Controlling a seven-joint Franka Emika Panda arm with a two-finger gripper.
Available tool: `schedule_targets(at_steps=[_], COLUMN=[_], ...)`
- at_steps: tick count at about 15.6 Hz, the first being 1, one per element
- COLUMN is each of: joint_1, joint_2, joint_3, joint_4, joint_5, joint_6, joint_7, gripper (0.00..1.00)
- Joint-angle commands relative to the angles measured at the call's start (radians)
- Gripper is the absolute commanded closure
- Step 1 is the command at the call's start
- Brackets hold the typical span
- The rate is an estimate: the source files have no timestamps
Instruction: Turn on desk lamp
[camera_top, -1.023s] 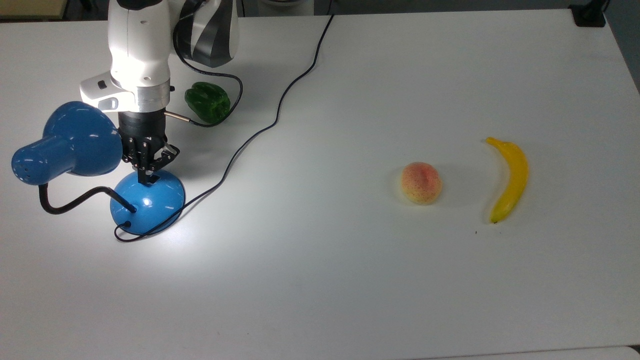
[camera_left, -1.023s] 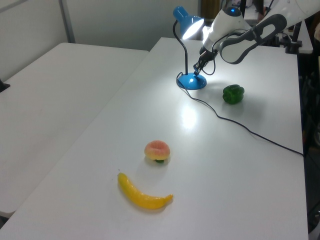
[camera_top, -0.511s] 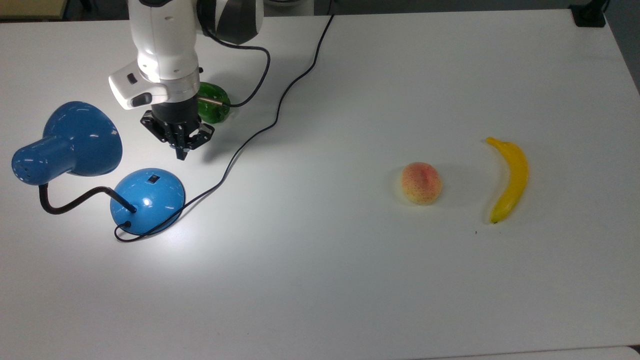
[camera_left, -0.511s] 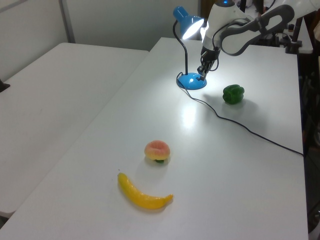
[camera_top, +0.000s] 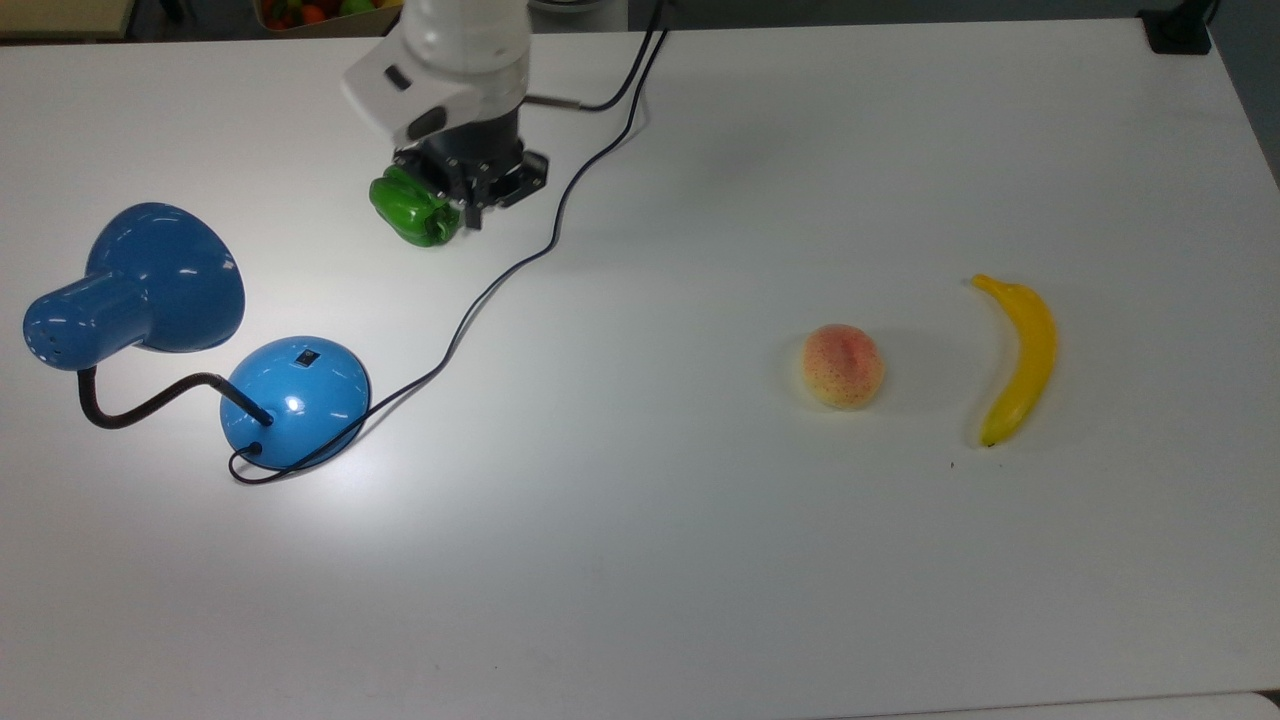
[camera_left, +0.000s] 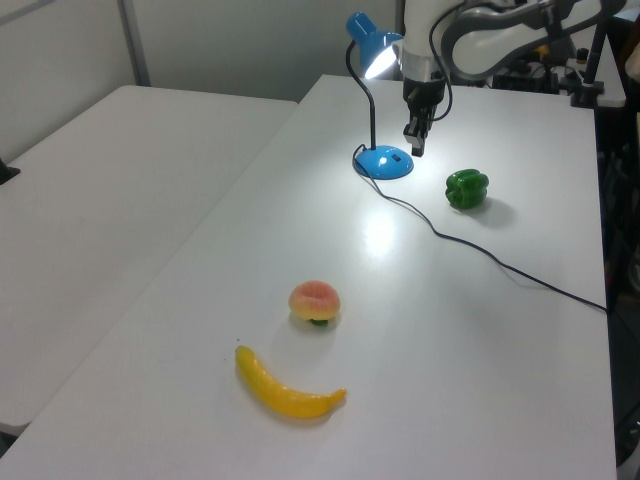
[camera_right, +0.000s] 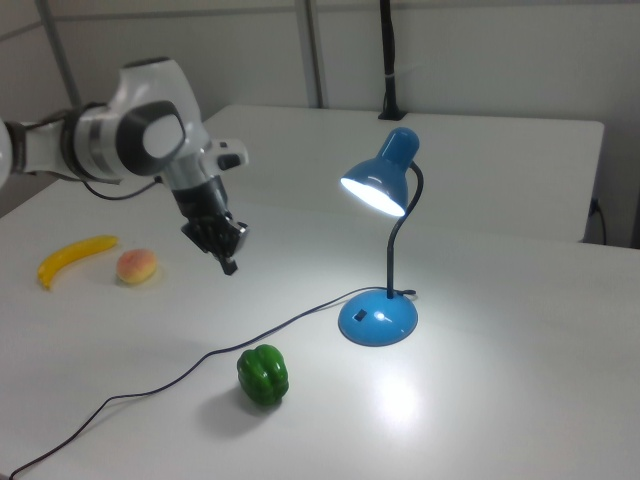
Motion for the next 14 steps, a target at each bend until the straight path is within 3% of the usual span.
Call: schedule_targets(at_steps=[1,5,8,11,12,13,14], joint_1=[0.077,0.123,0.171,0.169,0.169,0.169,0.171], joint_2=[-0.084,-0.17,-0.18,-0.184,-0.184,-0.184,-0.186], joint_3=[-0.017,-0.078,-0.128,-0.128,-0.126,-0.126,-0.123], joint_4=[0.04,0.086,0.149,0.153,0.155,0.155,0.155], joint_5=[0.016,0.138,0.145,0.139,0.132,0.129,0.126], joint_6=[-0.177,-0.327,-0.415,-0.42,-0.431,-0.438,-0.437], joint_7=[-0.037,-0.158,-0.169,-0.163,-0.16,-0.157,-0.157], gripper=[1.0,1.0,0.96,0.73,0.53,0.2,0.12])
